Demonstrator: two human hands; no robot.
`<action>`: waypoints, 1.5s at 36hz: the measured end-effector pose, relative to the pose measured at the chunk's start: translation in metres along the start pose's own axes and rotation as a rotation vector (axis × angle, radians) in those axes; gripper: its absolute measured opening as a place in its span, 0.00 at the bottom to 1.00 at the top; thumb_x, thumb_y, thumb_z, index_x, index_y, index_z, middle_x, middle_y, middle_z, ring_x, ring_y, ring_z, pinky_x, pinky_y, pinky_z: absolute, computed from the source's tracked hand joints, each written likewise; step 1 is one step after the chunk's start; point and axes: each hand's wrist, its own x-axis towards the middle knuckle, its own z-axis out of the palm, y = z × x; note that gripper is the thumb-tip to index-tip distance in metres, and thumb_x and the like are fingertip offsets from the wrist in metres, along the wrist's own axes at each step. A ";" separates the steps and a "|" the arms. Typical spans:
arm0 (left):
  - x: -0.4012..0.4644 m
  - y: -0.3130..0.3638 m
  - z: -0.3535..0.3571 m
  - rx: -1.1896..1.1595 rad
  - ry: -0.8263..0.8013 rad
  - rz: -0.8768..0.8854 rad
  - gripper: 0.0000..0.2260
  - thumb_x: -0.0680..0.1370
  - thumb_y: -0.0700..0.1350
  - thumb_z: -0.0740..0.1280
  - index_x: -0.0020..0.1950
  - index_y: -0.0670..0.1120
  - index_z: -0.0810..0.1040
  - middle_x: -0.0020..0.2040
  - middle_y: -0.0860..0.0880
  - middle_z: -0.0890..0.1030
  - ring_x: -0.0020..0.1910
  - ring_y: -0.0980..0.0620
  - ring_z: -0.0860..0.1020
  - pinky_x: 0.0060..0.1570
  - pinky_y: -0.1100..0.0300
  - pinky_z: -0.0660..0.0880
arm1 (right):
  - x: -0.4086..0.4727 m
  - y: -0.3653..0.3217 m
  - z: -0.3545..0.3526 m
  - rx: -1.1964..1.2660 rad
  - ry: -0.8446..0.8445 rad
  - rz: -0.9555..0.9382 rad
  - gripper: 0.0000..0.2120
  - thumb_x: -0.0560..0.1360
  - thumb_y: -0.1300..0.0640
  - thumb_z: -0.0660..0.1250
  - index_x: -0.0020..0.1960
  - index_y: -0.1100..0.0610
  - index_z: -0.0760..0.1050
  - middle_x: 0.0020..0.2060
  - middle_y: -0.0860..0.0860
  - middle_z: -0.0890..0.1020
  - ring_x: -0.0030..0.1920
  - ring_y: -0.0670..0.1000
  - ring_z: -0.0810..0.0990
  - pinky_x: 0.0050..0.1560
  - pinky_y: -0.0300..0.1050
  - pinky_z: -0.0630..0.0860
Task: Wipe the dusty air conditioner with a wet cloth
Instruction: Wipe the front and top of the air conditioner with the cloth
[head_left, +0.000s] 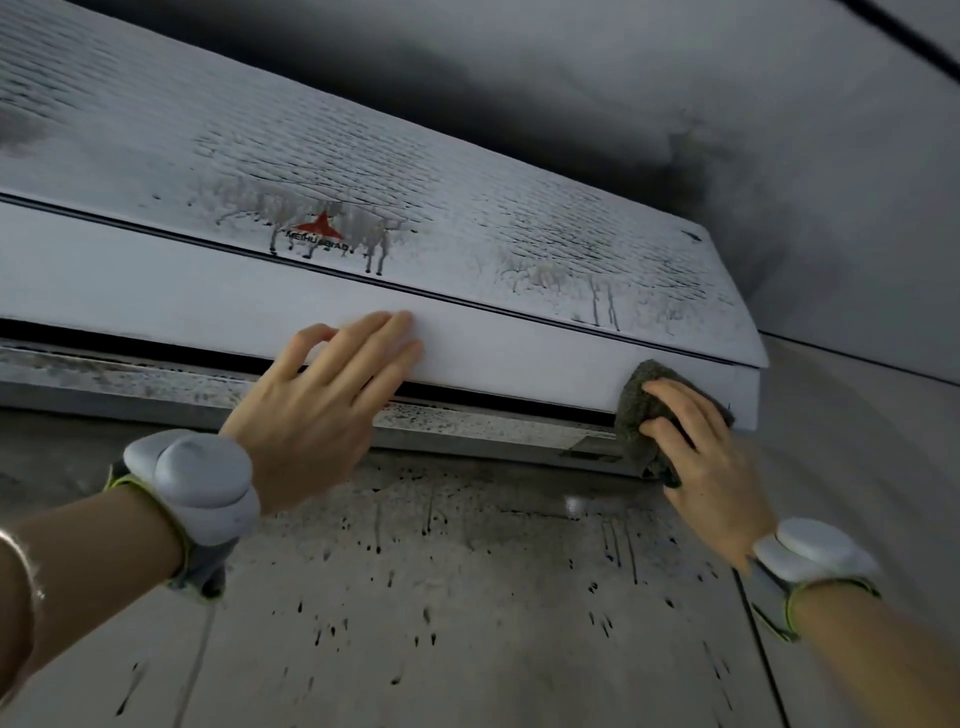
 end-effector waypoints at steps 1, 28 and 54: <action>0.000 0.000 0.001 0.003 0.002 -0.003 0.25 0.73 0.44 0.59 0.70 0.38 0.68 0.72 0.39 0.66 0.69 0.41 0.65 0.59 0.45 0.64 | -0.002 0.003 0.001 0.005 0.000 0.006 0.29 0.47 0.74 0.78 0.46 0.63 0.75 0.62 0.57 0.67 0.63 0.59 0.65 0.57 0.57 0.72; -0.012 0.001 0.000 -0.065 0.111 -0.004 0.25 0.74 0.45 0.57 0.69 0.37 0.69 0.73 0.41 0.65 0.69 0.45 0.65 0.57 0.47 0.63 | -0.004 0.009 0.044 0.963 0.806 1.606 0.20 0.76 0.65 0.63 0.68 0.58 0.69 0.61 0.57 0.76 0.61 0.59 0.75 0.60 0.51 0.73; -0.004 -0.007 0.005 -0.061 0.168 0.020 0.22 0.78 0.42 0.55 0.70 0.37 0.67 0.72 0.41 0.66 0.67 0.44 0.71 0.58 0.45 0.65 | -0.023 -0.053 0.047 0.281 0.393 0.993 0.27 0.65 0.80 0.59 0.61 0.66 0.74 0.65 0.59 0.73 0.68 0.60 0.69 0.60 0.42 0.61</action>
